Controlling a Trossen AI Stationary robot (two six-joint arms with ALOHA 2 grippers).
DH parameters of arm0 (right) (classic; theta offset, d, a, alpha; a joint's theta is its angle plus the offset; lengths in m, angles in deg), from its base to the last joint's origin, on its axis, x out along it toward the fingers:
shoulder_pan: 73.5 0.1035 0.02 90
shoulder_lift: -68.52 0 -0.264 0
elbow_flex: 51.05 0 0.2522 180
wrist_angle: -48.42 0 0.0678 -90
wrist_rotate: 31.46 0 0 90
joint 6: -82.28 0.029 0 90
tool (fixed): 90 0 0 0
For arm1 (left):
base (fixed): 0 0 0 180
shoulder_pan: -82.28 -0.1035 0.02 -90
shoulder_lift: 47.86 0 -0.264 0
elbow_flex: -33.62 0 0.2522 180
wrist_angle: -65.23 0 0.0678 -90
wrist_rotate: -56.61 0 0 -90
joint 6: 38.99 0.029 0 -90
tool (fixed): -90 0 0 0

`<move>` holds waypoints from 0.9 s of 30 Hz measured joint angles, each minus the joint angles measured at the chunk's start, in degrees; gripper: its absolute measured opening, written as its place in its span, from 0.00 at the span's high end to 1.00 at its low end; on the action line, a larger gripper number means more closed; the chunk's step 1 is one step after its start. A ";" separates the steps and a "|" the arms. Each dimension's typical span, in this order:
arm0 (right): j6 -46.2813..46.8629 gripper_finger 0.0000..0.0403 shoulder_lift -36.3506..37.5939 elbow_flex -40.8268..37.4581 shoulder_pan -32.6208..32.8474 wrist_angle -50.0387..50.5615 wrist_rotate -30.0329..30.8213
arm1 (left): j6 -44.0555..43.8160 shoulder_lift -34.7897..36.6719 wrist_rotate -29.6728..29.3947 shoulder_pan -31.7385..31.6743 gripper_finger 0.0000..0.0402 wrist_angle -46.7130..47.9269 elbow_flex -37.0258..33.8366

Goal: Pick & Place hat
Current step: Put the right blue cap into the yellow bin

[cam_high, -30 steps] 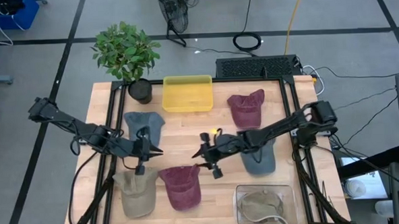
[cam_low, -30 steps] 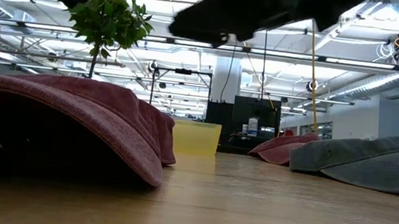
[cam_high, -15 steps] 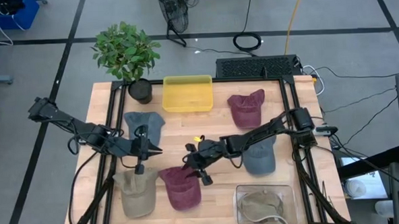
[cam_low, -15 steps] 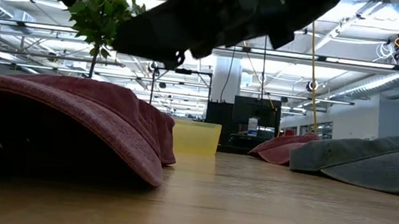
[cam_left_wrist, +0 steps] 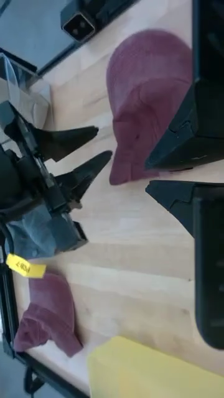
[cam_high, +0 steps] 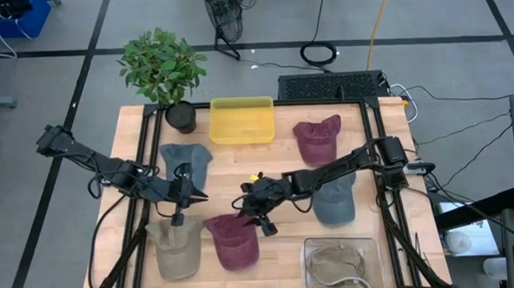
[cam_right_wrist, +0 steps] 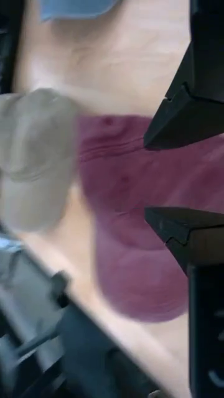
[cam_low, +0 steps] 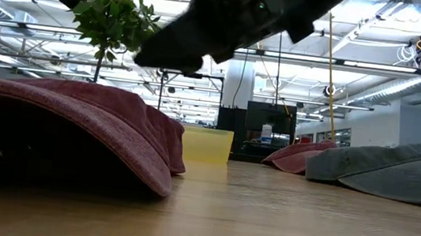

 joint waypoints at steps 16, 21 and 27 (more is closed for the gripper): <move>6.06 0.65 30.85 -28.07 -10.68 12.67 21.03 | 0.01 0.00 -1.52 -0.02 0.90 0.45 0.00; 11.87 0.65 40.16 -32.81 -10.44 23.96 18.21 | 0.11 0.00 -1.52 -0.02 0.90 0.34 0.00; 16.50 0.65 44.92 -32.87 -6.77 40.23 19.51 | 0.01 0.00 -1.54 -0.02 0.90 -0.23 0.00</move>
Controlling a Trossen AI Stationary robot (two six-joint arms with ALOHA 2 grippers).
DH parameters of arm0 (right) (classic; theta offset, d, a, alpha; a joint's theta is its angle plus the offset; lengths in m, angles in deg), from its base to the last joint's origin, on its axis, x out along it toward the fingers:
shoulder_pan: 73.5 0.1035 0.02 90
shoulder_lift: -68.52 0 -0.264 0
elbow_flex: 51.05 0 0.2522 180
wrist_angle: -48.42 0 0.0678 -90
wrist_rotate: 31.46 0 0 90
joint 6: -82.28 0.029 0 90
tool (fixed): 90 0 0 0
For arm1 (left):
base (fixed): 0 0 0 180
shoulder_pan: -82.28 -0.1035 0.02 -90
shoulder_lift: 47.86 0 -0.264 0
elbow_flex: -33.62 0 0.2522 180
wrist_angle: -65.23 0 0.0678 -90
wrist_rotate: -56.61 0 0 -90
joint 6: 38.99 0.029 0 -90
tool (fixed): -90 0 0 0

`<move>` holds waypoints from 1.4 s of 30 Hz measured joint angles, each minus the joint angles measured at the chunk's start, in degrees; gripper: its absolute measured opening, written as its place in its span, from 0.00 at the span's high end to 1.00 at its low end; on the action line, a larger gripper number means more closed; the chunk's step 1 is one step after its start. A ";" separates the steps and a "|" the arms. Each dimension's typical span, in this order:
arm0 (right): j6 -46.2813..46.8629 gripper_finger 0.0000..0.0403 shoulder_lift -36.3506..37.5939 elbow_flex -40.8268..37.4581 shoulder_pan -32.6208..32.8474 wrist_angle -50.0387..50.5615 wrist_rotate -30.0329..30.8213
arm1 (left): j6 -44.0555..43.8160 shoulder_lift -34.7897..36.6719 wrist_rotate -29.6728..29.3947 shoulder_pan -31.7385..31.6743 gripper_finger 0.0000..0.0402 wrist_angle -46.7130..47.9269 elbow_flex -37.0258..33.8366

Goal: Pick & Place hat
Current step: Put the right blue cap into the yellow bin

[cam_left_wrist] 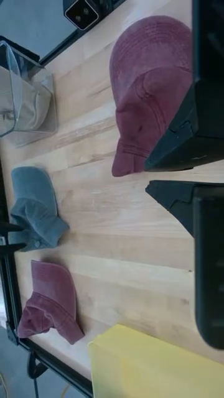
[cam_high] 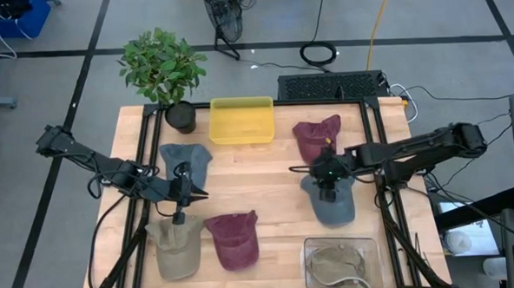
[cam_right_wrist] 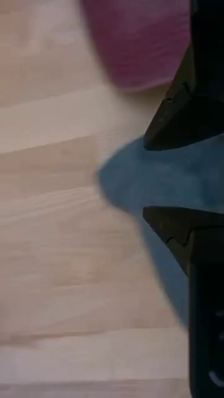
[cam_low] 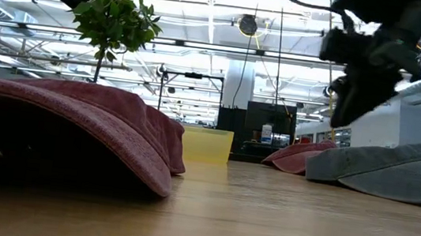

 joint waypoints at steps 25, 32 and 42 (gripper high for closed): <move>13.28 0.46 5.94 -7.74 6.65 10.71 -4.91 | -0.05 0.00 -0.04 0.00 0.90 0.25 0.00; 14.84 0.51 6.36 -7.76 6.65 7.95 -14.19 | 0.05 0.00 -0.04 0.00 0.90 0.23 0.00; 19.49 0.58 10.59 -7.76 6.65 7.69 -18.13 | 0.10 -0.02 -0.07 0.00 0.90 0.26 0.00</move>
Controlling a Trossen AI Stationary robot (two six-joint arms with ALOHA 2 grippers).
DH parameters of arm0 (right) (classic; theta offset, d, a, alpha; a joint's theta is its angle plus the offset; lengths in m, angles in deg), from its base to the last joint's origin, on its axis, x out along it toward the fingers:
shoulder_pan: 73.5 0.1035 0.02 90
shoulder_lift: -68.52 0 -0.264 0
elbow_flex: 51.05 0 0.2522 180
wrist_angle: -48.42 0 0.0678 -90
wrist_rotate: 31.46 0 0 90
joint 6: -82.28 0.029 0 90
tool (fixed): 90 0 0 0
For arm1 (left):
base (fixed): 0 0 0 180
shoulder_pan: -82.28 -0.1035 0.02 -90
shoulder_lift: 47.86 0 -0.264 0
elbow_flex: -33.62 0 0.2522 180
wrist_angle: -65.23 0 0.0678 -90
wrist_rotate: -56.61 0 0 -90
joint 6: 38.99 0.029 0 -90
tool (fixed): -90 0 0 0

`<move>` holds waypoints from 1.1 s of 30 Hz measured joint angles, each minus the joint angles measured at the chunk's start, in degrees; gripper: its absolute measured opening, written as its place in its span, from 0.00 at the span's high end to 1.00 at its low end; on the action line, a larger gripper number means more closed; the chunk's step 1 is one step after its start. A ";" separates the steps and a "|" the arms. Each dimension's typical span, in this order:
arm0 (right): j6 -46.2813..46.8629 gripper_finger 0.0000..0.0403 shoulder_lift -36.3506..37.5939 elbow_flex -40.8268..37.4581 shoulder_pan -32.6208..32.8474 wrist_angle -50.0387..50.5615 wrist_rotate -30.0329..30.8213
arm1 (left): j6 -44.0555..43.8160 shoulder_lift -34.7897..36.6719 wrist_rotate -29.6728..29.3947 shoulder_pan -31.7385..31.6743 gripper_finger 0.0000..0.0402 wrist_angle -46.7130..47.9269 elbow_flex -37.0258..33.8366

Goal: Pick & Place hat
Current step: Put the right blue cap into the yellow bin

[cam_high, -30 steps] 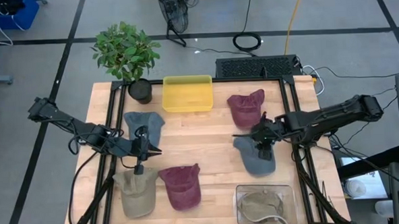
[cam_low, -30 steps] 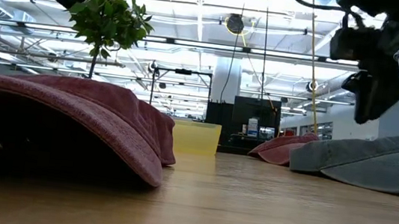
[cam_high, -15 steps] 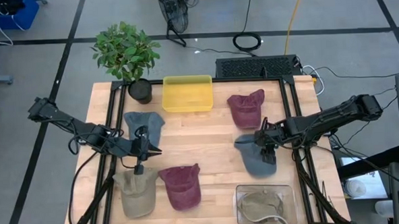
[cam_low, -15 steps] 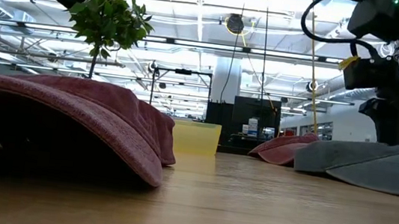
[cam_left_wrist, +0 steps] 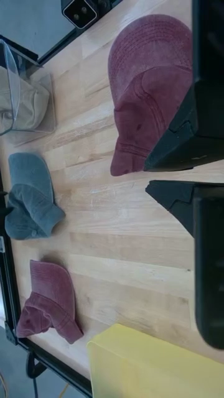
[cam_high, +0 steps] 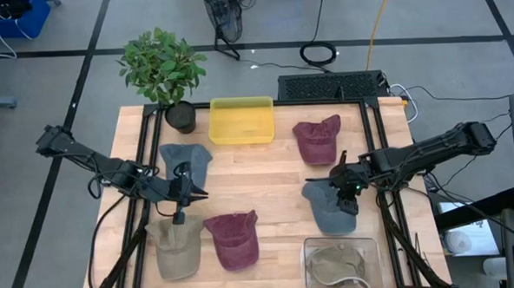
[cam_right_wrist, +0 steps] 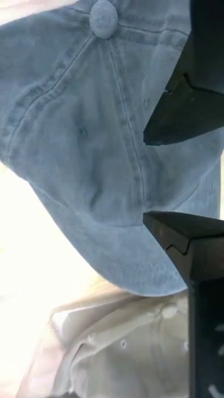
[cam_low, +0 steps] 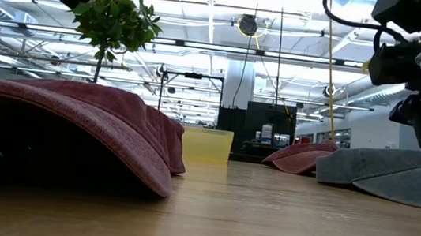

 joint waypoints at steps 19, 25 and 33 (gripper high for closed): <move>7.35 0.47 -0.73 -8.09 5.20 -10.42 3.07 | -0.05 0.00 -0.02 0.00 0.90 0.02 0.00; 5.20 0.56 -0.67 -9.11 5.20 -11.60 4.79 | -0.01 0.00 -0.02 0.00 0.90 0.01 0.00; 3.84 0.77 -0.62 -9.19 5.20 -16.46 4.61 | 0.02 0.00 -0.04 0.00 0.90 0.02 0.00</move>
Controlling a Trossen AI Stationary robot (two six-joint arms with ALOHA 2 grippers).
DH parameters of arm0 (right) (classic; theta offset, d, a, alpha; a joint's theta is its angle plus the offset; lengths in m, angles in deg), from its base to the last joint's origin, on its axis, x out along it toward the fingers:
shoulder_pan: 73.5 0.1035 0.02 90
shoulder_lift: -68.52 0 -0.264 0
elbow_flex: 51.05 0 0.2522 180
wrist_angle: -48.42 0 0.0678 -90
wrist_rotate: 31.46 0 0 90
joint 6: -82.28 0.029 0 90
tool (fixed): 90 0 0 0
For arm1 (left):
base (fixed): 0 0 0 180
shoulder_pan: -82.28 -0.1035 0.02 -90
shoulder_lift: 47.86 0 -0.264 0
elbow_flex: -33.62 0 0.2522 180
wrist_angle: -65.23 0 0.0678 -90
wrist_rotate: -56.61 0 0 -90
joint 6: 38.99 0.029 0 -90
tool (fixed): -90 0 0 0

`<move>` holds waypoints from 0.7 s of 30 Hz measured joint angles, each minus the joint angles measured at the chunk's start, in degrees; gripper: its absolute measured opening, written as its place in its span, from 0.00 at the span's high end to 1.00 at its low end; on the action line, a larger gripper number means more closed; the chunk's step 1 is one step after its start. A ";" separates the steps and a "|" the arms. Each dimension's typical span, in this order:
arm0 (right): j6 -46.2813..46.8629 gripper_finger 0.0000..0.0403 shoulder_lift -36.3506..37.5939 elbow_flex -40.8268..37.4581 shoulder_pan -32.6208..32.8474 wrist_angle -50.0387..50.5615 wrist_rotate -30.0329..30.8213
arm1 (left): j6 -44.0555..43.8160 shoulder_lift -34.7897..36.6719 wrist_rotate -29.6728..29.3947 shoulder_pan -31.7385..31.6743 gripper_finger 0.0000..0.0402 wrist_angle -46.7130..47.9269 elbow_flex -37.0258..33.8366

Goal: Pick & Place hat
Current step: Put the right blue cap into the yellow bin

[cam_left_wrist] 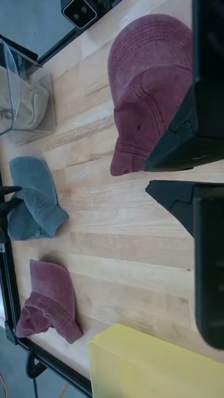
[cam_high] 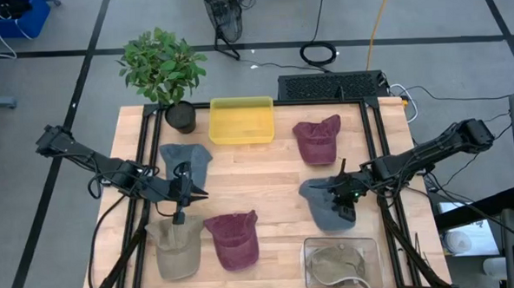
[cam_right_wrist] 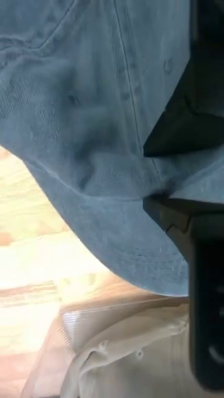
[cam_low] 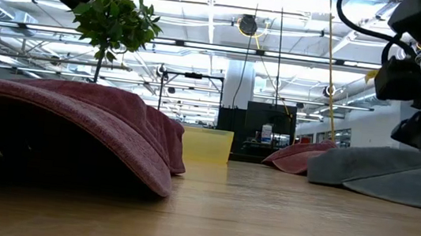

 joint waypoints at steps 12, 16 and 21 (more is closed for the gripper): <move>-2.61 0.95 -0.07 -0.07 0.00 -16.59 -1.44 | 0.13 0.00 -1.53 0.00 0.90 -0.15 0.00; -3.25 0.94 -0.09 0.11 0.00 -23.26 -1.47 | 0.13 0.00 -1.68 -0.02 0.90 -0.50 0.00; -7.29 0.95 -0.23 2.17 -0.66 -23.98 1.97 | 2.08 0.00 -1.88 -0.02 0.90 -2.96 0.00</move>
